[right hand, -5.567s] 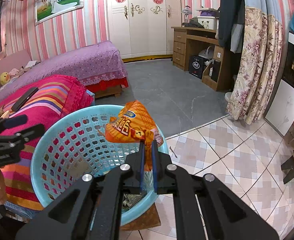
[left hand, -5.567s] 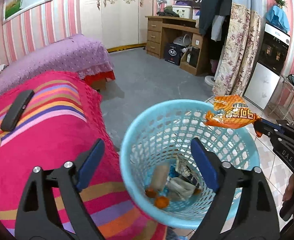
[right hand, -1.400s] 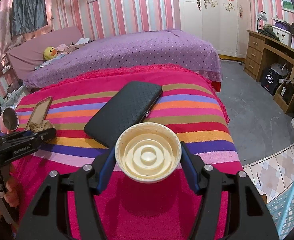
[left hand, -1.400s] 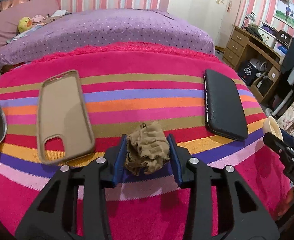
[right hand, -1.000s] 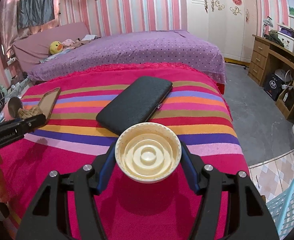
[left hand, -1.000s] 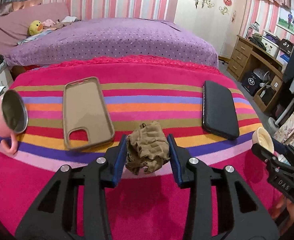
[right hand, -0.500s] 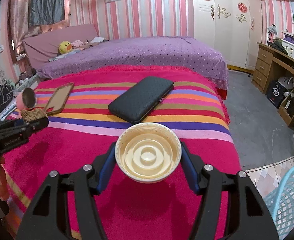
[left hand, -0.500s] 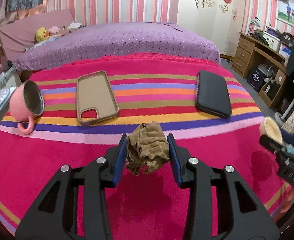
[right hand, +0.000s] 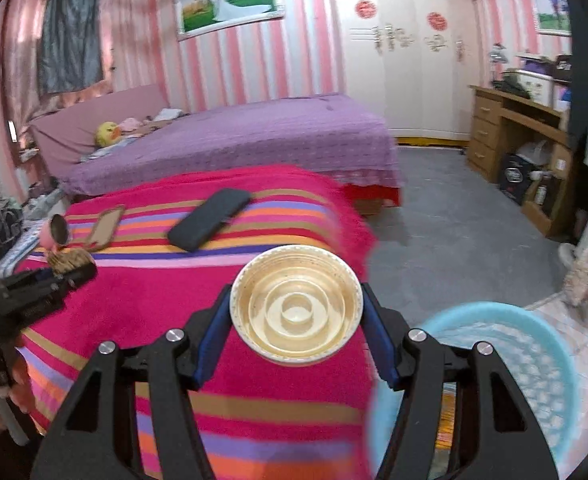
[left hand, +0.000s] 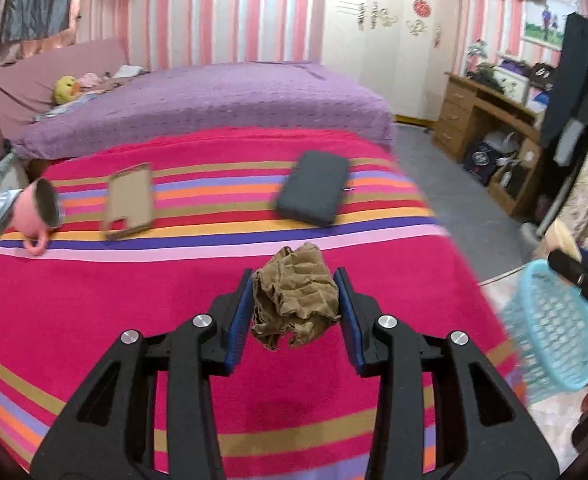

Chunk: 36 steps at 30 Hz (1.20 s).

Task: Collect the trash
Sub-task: 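Carry the lid and brown paper over the blue basket and open both tools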

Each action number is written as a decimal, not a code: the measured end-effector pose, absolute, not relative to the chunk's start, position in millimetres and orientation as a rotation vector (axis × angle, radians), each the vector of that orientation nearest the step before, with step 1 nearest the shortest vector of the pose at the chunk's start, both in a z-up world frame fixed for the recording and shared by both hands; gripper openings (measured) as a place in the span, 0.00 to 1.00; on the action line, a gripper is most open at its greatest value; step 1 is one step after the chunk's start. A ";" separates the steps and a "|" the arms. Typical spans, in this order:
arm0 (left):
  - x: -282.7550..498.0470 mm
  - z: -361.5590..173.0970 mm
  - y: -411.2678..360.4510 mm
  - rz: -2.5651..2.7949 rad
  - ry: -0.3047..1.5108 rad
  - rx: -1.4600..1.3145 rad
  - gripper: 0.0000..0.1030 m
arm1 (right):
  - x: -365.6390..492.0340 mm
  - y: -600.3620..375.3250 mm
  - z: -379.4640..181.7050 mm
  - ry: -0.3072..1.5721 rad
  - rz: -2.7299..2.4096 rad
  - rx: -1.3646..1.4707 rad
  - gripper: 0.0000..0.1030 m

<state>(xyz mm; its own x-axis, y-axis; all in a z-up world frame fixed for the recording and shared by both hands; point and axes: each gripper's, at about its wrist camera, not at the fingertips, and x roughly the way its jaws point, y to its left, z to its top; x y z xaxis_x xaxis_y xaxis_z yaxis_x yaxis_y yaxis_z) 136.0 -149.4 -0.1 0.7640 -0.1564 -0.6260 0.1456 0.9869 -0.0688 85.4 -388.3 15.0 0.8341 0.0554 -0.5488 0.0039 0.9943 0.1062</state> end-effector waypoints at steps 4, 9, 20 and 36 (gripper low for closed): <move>123.9 1.5 -198.6 -0.236 0.686 -0.001 0.37 | 56.6 -438.6 17.2 0.591 -0.063 0.097 0.59; 105.4 -3.7 -271.1 -0.335 0.682 0.043 0.37 | 25.1 -497.5 10.4 0.598 -0.173 0.102 0.59; 75.0 -28.7 -388.9 -0.483 0.674 0.126 0.38 | -3.0 -564.2 -20.8 0.549 -0.314 0.120 0.59; 78.2 -53.0 -445.5 -0.520 0.724 0.198 0.75 | -10.5 -590.4 -47.3 0.571 -0.367 0.182 0.59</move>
<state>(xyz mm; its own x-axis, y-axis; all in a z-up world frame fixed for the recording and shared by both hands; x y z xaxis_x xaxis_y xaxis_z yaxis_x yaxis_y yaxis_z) 78.2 -445.5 -53.0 0.6297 -0.3838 -0.6755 0.5176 0.8556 -0.0036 -10.5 -590.4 -47.3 0.7786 -0.2879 -0.5576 0.3876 0.9194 0.0665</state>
